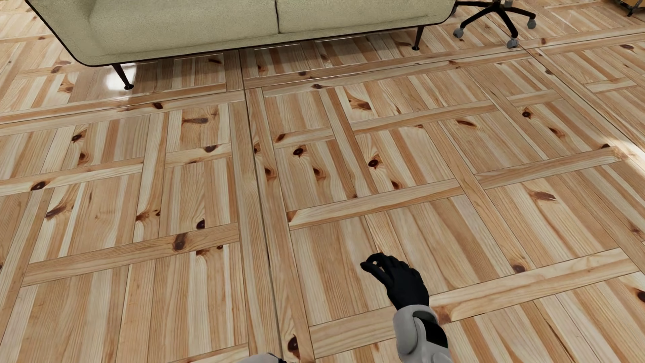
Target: Walk towards the sofa
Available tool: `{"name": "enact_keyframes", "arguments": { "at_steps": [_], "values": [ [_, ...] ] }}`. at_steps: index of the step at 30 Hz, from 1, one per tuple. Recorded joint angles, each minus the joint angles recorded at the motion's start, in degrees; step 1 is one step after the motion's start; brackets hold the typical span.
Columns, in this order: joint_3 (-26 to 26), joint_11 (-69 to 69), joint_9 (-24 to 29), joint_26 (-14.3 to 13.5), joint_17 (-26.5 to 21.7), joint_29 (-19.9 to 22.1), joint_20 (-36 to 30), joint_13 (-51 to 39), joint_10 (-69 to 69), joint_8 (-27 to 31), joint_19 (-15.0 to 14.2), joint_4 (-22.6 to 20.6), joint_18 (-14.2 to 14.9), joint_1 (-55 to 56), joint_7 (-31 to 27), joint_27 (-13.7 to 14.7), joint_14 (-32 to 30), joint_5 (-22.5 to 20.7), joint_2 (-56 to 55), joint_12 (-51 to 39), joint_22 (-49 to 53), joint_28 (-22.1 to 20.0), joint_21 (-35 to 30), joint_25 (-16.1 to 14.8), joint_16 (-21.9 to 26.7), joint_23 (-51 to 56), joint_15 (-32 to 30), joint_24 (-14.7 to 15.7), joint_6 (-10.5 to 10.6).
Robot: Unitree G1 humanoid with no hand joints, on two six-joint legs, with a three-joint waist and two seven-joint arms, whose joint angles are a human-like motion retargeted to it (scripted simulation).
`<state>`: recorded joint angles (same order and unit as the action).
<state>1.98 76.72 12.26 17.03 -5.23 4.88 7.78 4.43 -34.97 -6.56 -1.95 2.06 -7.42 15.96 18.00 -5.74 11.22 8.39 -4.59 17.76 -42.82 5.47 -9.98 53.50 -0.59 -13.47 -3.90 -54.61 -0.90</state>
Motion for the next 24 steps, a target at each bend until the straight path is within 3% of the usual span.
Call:
{"name": "enact_keyframes", "arguments": {
  "at_steps": [3,5,6,7,9,10,11,12,13,14,16,17,19,22,24],
  "values": [
    [-2.61,-0.43,-0.38,-2.24,1.18,-0.36,-1.03,14.66,6.47,-0.98,-0.15,-2.77,1.9,-11.23,-2.62,12.34,3.67,1.94,-14.11,-5.95,2.87,-4.55,-8.61,-18.17,0.46,26.2,0.35,1.74,-0.49],
    [-4.51,-13.72,-0.93,-4.12,-0.98,-2.3,-6.03,12.2,10.26,-2.17,0.98,-3.66,2.99,-17.85,-4.5,18.54,5.86,1.98,-20.31,-10.2,4.52,-3.89,-17.27,-31.35,2.66,40.54,1.01,1.56,-0.47],
    [-5.15,-24.64,-1.28,-4.81,-2.03,-2.86,-9.13,7.63,11.44,-3.28,1.6,-3.94,3.57,-20.62,-5.34,20.24,7.14,2.04,-21.69,-12.82,5.19,-3.12,-19.94,-34.86,4.03,45.88,1.54,1.04,-0.5],
    [-5.56,-38.99,-1.64,-5.08,-2.29,-2.77,-12.15,2.48,12.64,-5.21,1.0,-4.22,4.19,-23.33,-6.15,20.28,8.21,2.0,-21.24,-15.71,5.44,-2.67,-21.68,-37.44,5.41,49.75,1.44,0.14,-0.57],
    [-5.82,-67.77,-2.35,-4.45,-1.18,-0.82,-17.46,-6.96,16.92,-5.6,-1.1,-4.56,5.4,-29.86,-7.98,16.92,8.72,-1.11,-18.52,-22.08,4.47,-1.36,-23.33,-39.85,7.66,54.01,2.57,-1.31,-0.61],
    [-5.62,-71.72,-2.5,-4.15,-0.91,-0.21,-18.99,-10.89,17.25,-5.24,-6.78,-4.5,6.12,-32.74,-8.33,15.18,9.19,-2.34,-18.81,-24.18,4.43,-1.24,-23.87,-40.89,8.28,54.88,4.82,-1.81,-0.53],
    [-5.32,-68.46,-2.55,-3.53,-0.63,0.22,-18.69,-14.37,15.49,-5.19,-5.58,-4.08,6.5,-35.33,-8.02,14.2,9.46,-3.27,-19.53,-24.91,5.35,-1.72,-24.24,-41.6,8.55,54.75,2.43,-1.37,-0.3],
    [-5.21,-63.35,-2.54,-2.88,-0.2,0.71,-17.25,-16.49,13.54,-3.82,0.74,-3.07,6.72,-37.38,-7.57,13.61,7.62,-4.73,-20.21,-24.24,7.03,-2.73,-24.57,-42.01,8.42,54.09,-2.26,-0.18,0.1],
    [-5.23,-58.49,-2.47,-2.73,0.36,1.54,-15.49,-17.0,9.52,-2.78,2.79,-1.78,6.05,-38.5,-7.6,13.27,3.91,-5.79,-19.93,-22.52,9.03,-4.04,-24.93,-42.88,7.81,53.45,-7.62,1.75,0.66],
    [-5.33,-52.62,-2.25,-2.75,0.83,2.4,-13.79,-16.38,1.92,-3.72,6.05,0.39,6.2,-37.17,-7.9,13.13,-2.0,-6.07,-19.82,-20.18,10.75,-4.89,-24.93,-42.82,7.15,53.13,-6.18,4.15,1.4],
    [-5.56,-45.43,-1.69,-2.47,1.37,5.09,-12.23,-13.65,-21.21,-6.82,6.38,7.46,6.74,-28.41,-8.6,14.36,-14.72,-6.69,-16.49,-15.27,12.42,-4.71,-23.67,-36.83,6.17,53.33,2.77,7.69,3.32],
    [-5.27,-45.07,-1.48,-2.11,1.6,5.53,-12.9,-12.63,-30.62,-8.2,6.21,10.73,5.86,-22.47,-9.8,14.69,-16.46,-7.6,-13.58,-12.8,12.51,-4.24,-23.49,-34.21,6.24,53.64,5.91,6.81,4.39],
    [-3.9,-47.34,-1.3,-1.33,1.96,6.83,-13.8,-11.83,-41.0,-8.56,5.97,13.09,2.89,-11.24,-10.67,15.0,-10.19,-9.44,-6.9,-7.95,11.55,-3.11,-23.71,-29.1,6.22,53.2,9.84,4.0,5.82],
    [-0.99,-53.71,-1.52,0.64,2.8,9.55,-10.69,-12.86,-37.07,-6.49,5.07,13.43,3.39,2.35,-8.38,14.4,-10.32,-12.29,3.01,-0.74,8.8,-1.47,-24.91,-22.45,5.93,51.63,13.5,3.51,6.26],
    [0.22,-57.72,-2.0,1.73,2.96,11.0,-7.61,-13.17,-22.0,-5.09,4.48,11.86,3.73,7.98,-6.68,13.49,-9.79,-13.76,8.96,3.81,6.33,-1.41,-24.19,-16.12,5.53,52.24,16.31,3.95,6.0]
  ]
}}
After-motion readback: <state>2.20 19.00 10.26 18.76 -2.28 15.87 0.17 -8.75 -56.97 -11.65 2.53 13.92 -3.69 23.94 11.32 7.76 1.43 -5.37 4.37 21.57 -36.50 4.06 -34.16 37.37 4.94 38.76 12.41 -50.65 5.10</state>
